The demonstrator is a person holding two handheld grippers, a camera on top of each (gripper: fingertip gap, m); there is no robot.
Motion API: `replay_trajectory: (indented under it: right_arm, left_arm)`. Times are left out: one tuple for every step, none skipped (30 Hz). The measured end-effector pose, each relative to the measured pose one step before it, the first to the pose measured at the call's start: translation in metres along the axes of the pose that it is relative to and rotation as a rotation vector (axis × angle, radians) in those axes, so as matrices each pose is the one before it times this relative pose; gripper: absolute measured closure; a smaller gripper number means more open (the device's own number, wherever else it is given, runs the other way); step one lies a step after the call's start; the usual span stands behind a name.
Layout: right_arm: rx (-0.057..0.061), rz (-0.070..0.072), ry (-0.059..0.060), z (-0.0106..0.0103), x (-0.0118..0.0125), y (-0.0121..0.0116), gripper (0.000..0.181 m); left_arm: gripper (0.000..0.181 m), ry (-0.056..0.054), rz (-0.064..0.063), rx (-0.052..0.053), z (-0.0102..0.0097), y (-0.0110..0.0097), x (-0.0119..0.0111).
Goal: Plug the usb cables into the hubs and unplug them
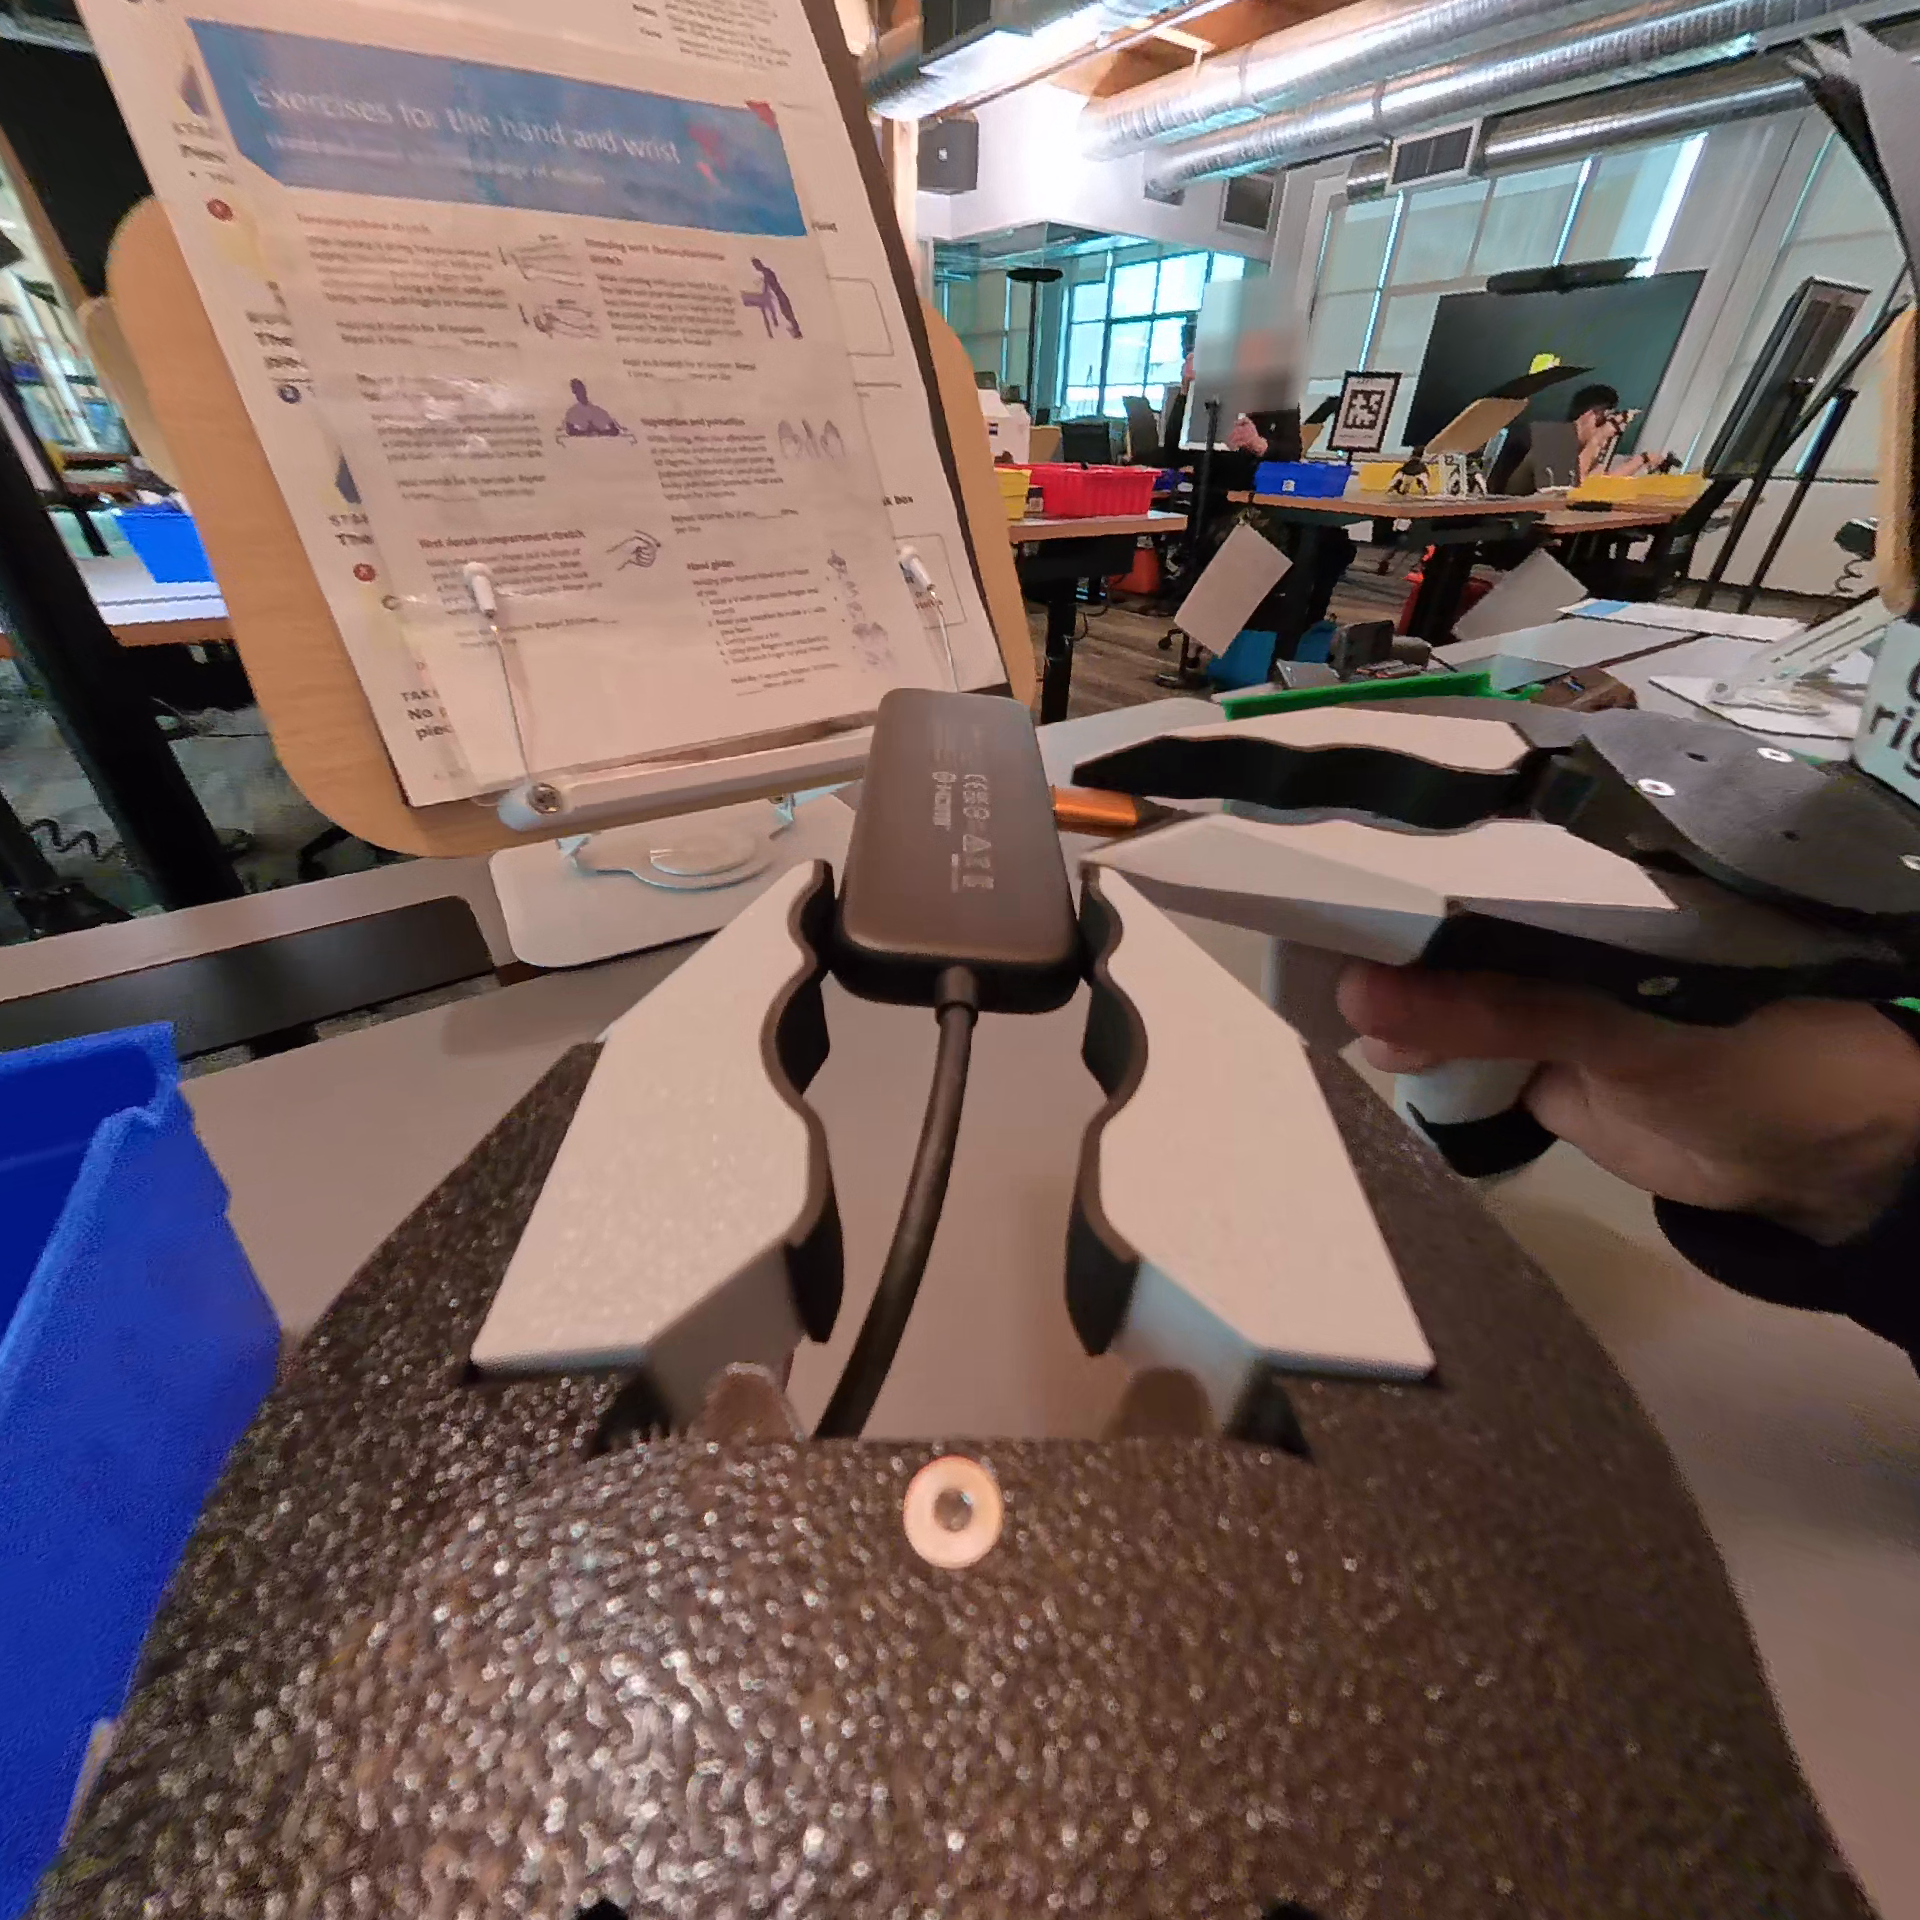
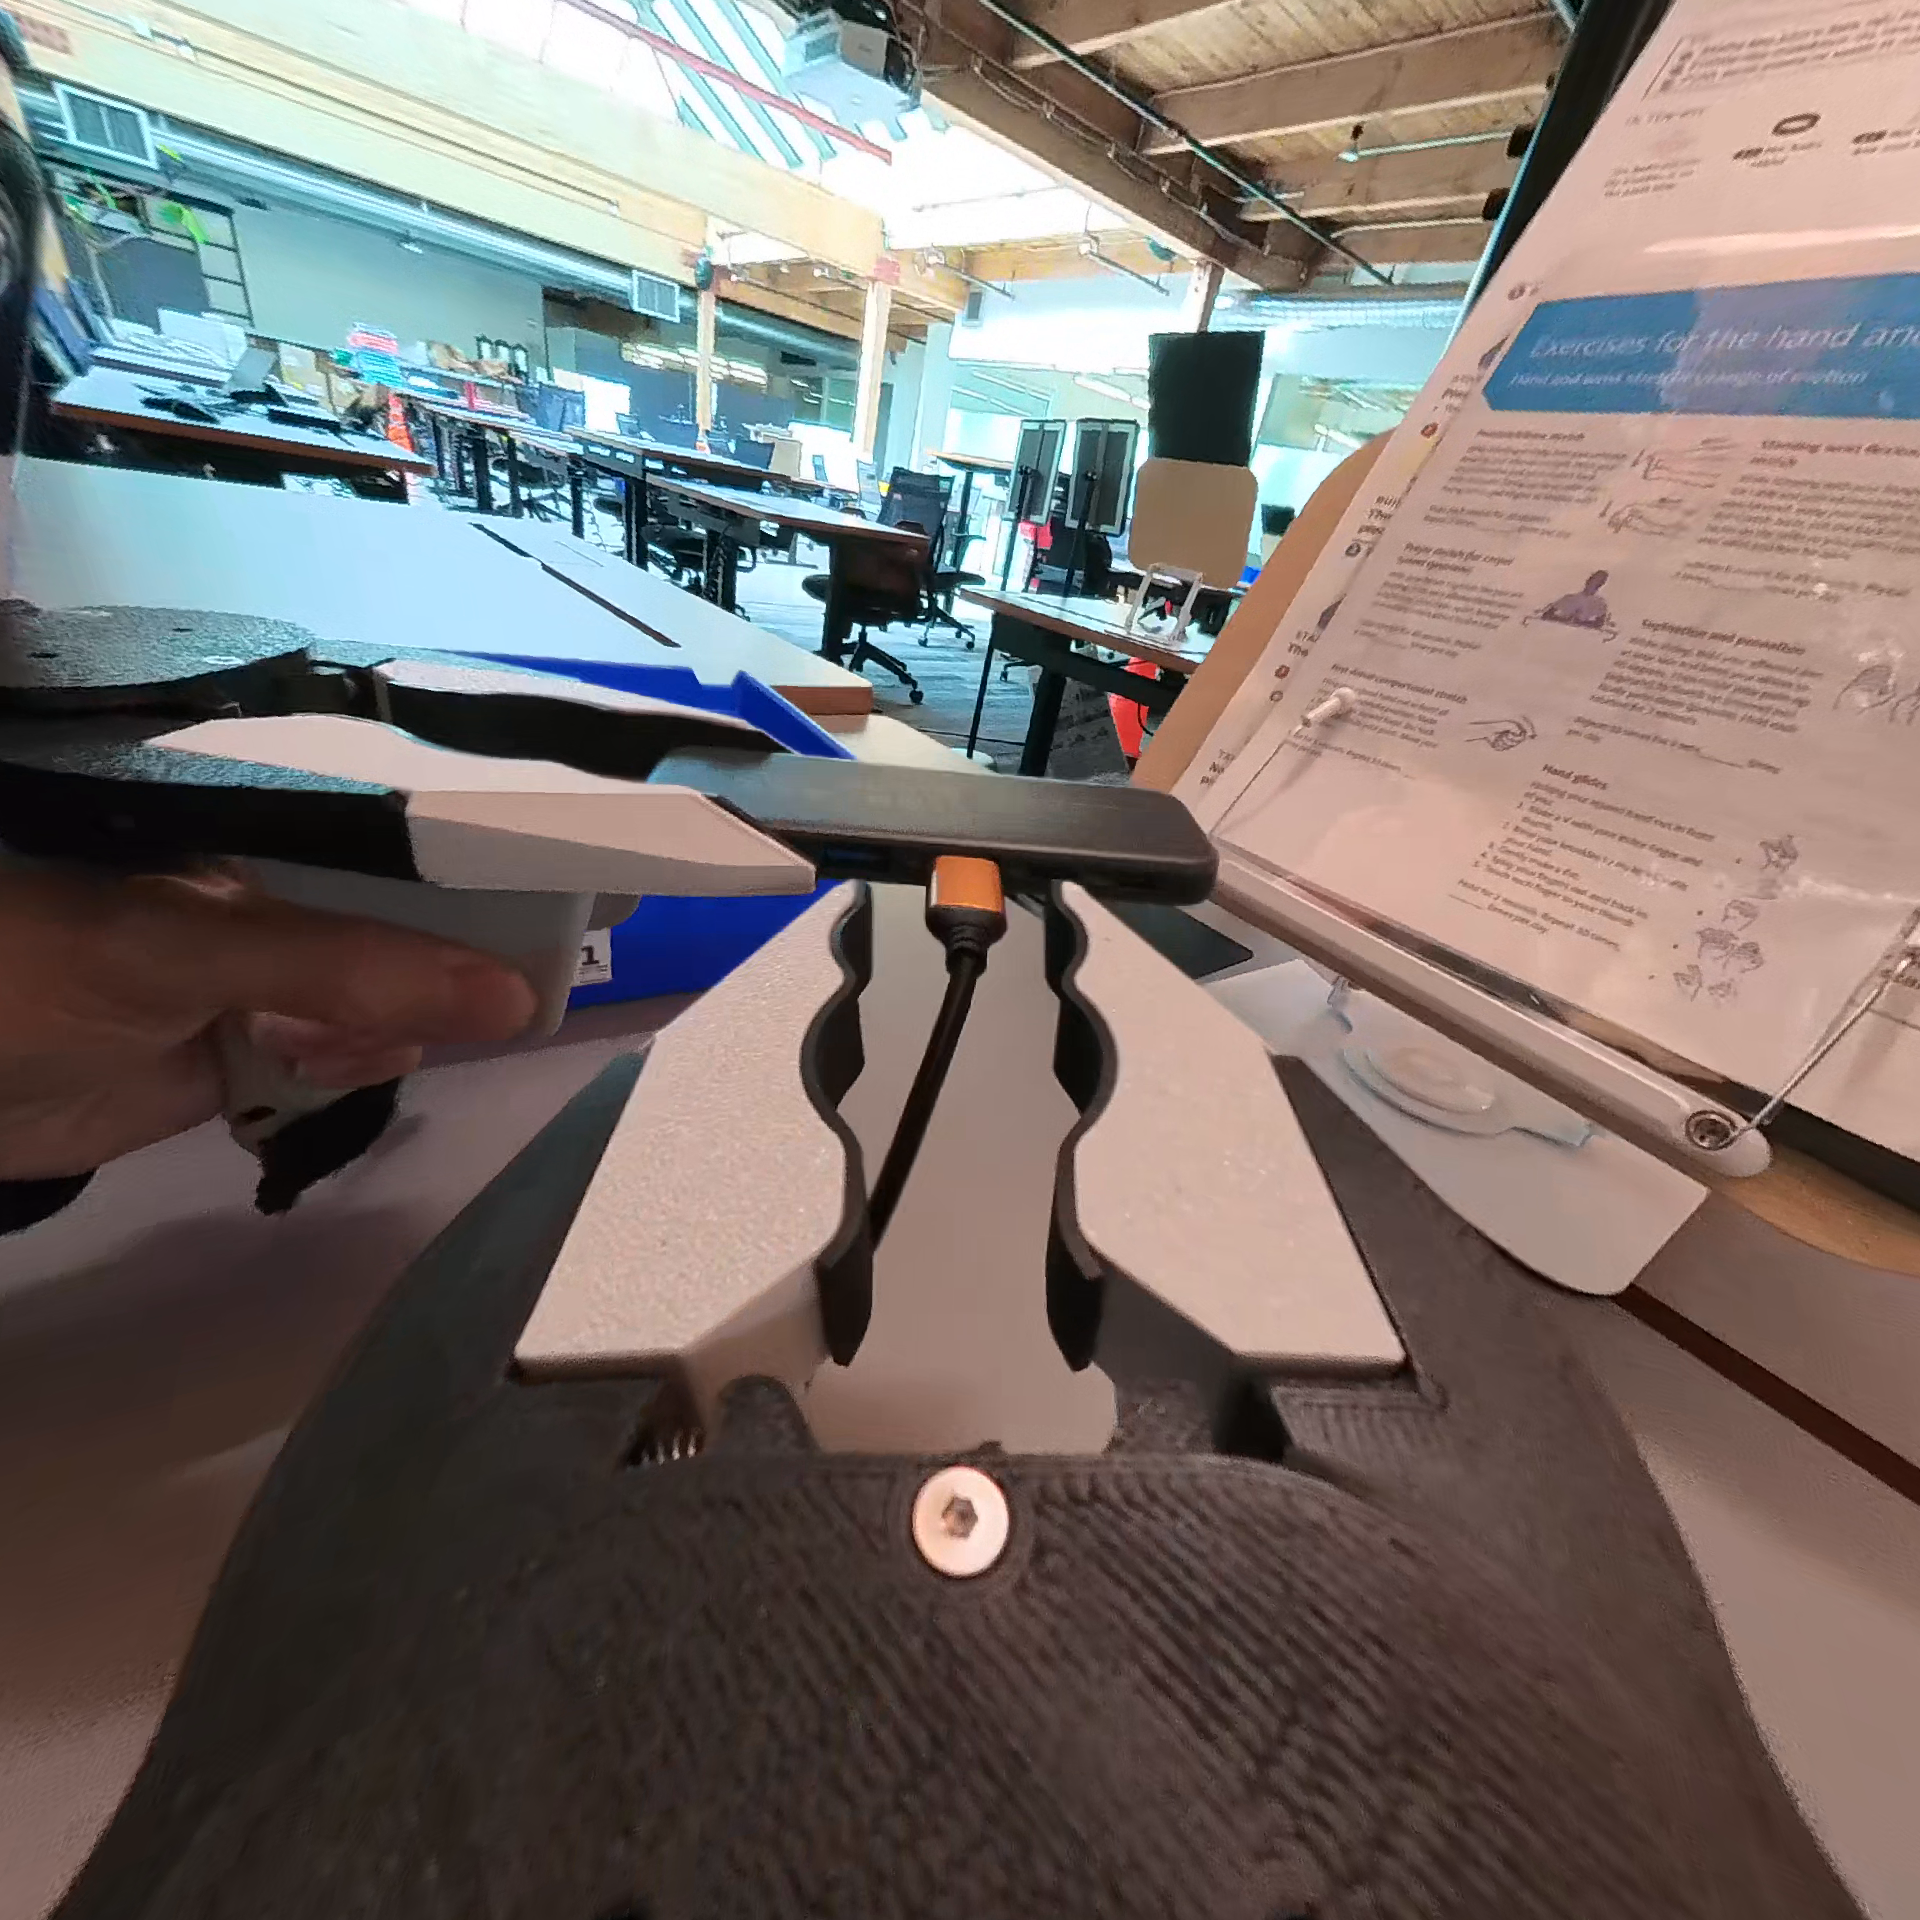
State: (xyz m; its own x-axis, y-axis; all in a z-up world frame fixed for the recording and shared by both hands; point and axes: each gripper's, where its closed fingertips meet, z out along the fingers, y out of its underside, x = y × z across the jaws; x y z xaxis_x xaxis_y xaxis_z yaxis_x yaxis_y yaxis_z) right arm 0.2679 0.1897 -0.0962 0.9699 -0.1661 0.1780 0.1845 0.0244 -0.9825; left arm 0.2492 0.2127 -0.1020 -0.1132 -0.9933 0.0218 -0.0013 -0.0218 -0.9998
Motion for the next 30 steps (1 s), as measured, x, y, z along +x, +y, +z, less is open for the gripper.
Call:
replay_trajectory:
  right_arm:
    - [-0.0012,0.0020,0.0135,0.00001,0.00192,0.00133,0.154]
    - [0.0085,-0.0012,0.0070,-0.00048,0.00089,-0.00036,0.162]
    - [-0.0040,0.0038,0.0038,-0.00036,0.00105,0.00140,0.168]
    - [-0.0216,0.0096,-0.0085,0.00037,-0.00022,0.00381,0.168]
    - [-0.0368,0.0253,-0.0118,0.00089,-0.00056,0.00587,0.168]
    - [-0.0220,0.0329,-0.0061,0.00103,-0.00057,0.00429,0.168]
    - [-0.0046,0.0201,0.0031,0.00079,-0.00024,0.00250,0.169]
    - [-0.0115,0.0018,0.0059,0.00063,-0.00009,0.00320,0.169]
    - [-0.0238,-0.0012,0.0049,0.00040,-0.00004,0.00367,0.169]
    - [-0.0121,0.0007,0.0027,-0.00059,0.00044,0.00087,0.169]
    - [0.0003,0.0091,-0.0032,-0.00118,0.00014,-0.00116,0.169]
    - [0.0115,0.0227,-0.0092,-0.00163,-0.00012,-0.00237,0.169]
    - [0.0264,0.0311,-0.0129,-0.00207,-0.00041,-0.00365,0.169]
    - [0.0131,0.0293,-0.0153,-0.00135,-0.00058,-0.00125,0.169]
    - [0.0066,0.0214,-0.0079,-0.00105,0.00007,0.00016,0.169]
    - [0.0121,0.0138,0.0030,-0.00139,0.00074,-0.00020,0.169]
    - [0.0162,0.0082,0.0076,-0.00109,0.00060,-0.00047,0.168]
    - [0.0140,0.0075,0.0093,-0.00065,0.00031,-0.00036,0.168]
    - [0.0094,0.0084,0.0082,-0.00031,-0.00001,0.00010,0.167]
    - [0.0035,0.0046,0.0017,0.00013,-0.00100,0.00078,0.163]
    - [-0.0031,0.0030,0.0020,0.00062,-0.00060,0.00172,0.164]
    - [-0.0038,-0.0023,0.0065,0.00057,0.00039,0.00172,0.164]
    - [0.0033,-0.0003,0.0094,0.00002,0.00089,0.00007,0.165]
    - [0.0247,0.0043,-0.0083,-0.00085,-0.00150,-0.00386,0.165]
    - [0.0197,0.0077,-0.0025,-0.00093,-0.00031,-0.00355,0.165]
    - [0.0135,0.0001,-0.0004,-0.00086,0.00043,-0.00248,0.168]
    - [-0.0004,-0.0005,-0.0028,-0.00025,-0.00014,-0.00038,0.168]
    - [-0.0053,0.0030,-0.0020,0.00014,0.00002,0.00064,0.168]
    - [-0.0082,0.0058,-0.0034,0.00000,-0.00011,0.00072,0.168]
    - [-0.0051,0.0007,0.0021,-0.00034,0.00023,-0.00059,0.168]
  left_arm:
    - [0.136,0.0093,-0.0033,-0.0071,0.00117,0.00193,0.00303]
    - [0.136,0.0006,0.0000,-0.0035,0.00104,0.00172,0.00141]
    - [0.136,-0.0034,0.0057,-0.0038,0.00057,0.00135,0.00011]
    - [0.136,-0.0030,0.0051,-0.0092,0.00047,0.00177,-0.00073]
    - [0.136,-0.0031,-0.0026,-0.0037,0.00045,0.00119,-0.00114]
    - [0.136,-0.0036,-0.0016,0.0012,0.00023,0.00052,-0.00102]
    - [0.136,-0.0047,0.0155,-0.0028,0.00041,0.00058,-0.00081]
    - [0.136,-0.0072,0.0381,-0.0091,0.00051,0.00098,-0.00020]
    - [0.136,-0.0061,0.0545,-0.0087,0.00049,0.00096,0.00050]
    - [0.136,-0.0065,0.0484,0.0020,-0.00017,-0.00055,0.00106]
    - [0.136,-0.0055,0.0322,0.0110,-0.00067,-0.00236,0.00147]
    - [0.136,0.0006,0.0315,0.0229,-0.00094,-0.00453,0.00167]
    - [0.136,0.0032,0.0340,0.0169,-0.00095,-0.00325,0.00130]
    - [0.136,0.0015,0.0076,0.0043,-0.00044,-0.00129,0.00123]
    - [0.136,0.0018,-0.0015,0.0020,0.00023,-0.00023,0.00139]
    - [0.136,0.0024,-0.0028,0.0039,0.00052,-0.00009,0.00123]
    - [0.136,0.0001,-0.0014,0.0046,0.00027,-0.00047,0.00067]
    - [0.136,-0.0025,0.0039,0.0022,-0.00005,-0.00055,0.00038]
    - [0.136,-0.0070,0.0034,0.0068,-0.00047,-0.00105,-0.00052]
    - [0.136,-0.0065,-0.0026,0.0131,-0.00080,-0.00207,-0.00082]
    - [0.136,0.0029,-0.0038,0.0113,-0.00064,-0.00195,0.00020]
    - [0.136,0.0037,-0.0054,0.0060,-0.00022,-0.00105,0.00029]
    - [0.136,0.0037,-0.0057,-0.0011,0.00016,0.00048,0.00046]
    - [0.135,0.0080,-0.0054,-0.0029,0.00058,0.00120,0.00097]
    - [0.136,0.0016,-0.0104,0.0110,-0.00031,-0.00102,-0.00026]
    - [0.135,0.0052,-0.0121,0.0026,-0.00007,-0.00029,0.00018]
    - [0.135,0.0031,-0.0069,-0.0011,0.00012,0.00016,-0.00003]
    - [0.136,0.0003,-0.0041,0.0005,0.00007,0.00021,-0.00004]
    - [0.136,0.0009,0.0003,-0.0010,-0.00002,0.00057,-0.00002]
    - [0.135,0.0010,0.0077,-0.0043,0.00020,0.00081,-0.00023]
